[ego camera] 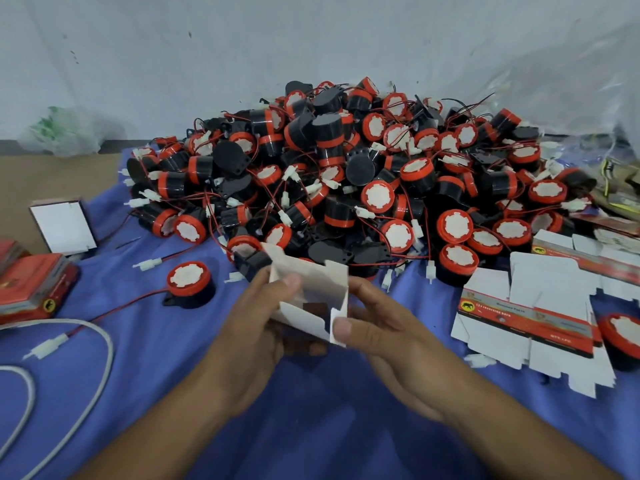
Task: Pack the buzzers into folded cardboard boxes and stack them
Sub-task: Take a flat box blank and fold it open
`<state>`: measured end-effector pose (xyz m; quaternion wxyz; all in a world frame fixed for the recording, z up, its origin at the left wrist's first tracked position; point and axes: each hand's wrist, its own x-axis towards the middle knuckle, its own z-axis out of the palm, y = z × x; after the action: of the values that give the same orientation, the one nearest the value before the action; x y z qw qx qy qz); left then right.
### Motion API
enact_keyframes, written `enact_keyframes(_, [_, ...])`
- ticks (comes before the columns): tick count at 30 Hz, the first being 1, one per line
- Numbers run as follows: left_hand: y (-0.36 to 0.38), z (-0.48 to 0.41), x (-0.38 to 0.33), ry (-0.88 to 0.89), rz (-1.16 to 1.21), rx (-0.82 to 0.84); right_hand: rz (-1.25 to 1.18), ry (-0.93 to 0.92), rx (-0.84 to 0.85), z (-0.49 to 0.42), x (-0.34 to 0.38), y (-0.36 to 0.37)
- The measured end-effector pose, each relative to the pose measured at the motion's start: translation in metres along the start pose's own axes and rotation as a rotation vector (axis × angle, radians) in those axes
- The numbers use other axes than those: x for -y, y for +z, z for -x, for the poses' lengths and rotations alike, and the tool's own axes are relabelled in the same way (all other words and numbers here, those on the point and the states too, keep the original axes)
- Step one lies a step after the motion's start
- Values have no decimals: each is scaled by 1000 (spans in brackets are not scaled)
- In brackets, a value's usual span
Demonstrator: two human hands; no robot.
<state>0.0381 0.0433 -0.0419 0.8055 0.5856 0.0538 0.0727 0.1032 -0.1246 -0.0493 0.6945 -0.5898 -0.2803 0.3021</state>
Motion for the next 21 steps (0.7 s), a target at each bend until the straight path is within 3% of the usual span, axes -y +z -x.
enact_keyframes(4, [0,-1,7,25,-213,118,-4,-16,-49,0,-1,-1])
enact_keyframes(8, [9,5,6,89,-290,280,142,-88,-161,-4,-1,0])
enact_keyframes(12, [6,5,9,107,-351,360,33,-105,-374,-4,-1,-3])
enact_keyframes(16, [12,7,16,160,-490,331,229,-206,-535,-4,-3,0])
enact_keyframes(21, [14,8,19,192,-542,287,354,-302,-571,-3,-4,5])
